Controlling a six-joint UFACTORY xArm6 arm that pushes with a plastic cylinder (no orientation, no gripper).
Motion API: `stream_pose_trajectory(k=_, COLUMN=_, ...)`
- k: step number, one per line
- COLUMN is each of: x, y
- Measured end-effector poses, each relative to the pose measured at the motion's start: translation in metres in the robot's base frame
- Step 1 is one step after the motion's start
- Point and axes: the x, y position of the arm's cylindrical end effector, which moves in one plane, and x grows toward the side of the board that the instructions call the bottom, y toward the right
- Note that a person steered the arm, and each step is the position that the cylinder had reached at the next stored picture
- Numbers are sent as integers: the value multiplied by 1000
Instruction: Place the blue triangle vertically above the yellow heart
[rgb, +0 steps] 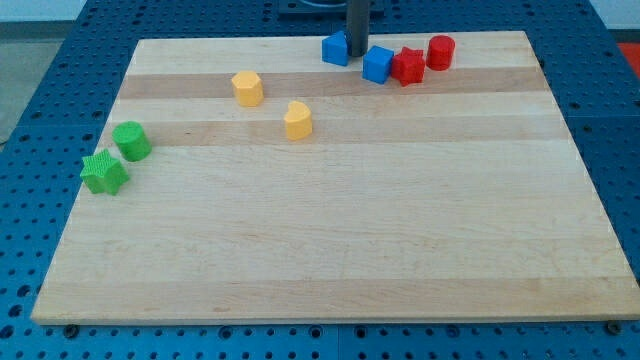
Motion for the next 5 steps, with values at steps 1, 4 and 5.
stream_pose_trajectory(k=1, x=0, y=-10)
stream_pose_trajectory(k=4, x=-1, y=-30)
stream_pose_trajectory(k=5, x=-1, y=-37)
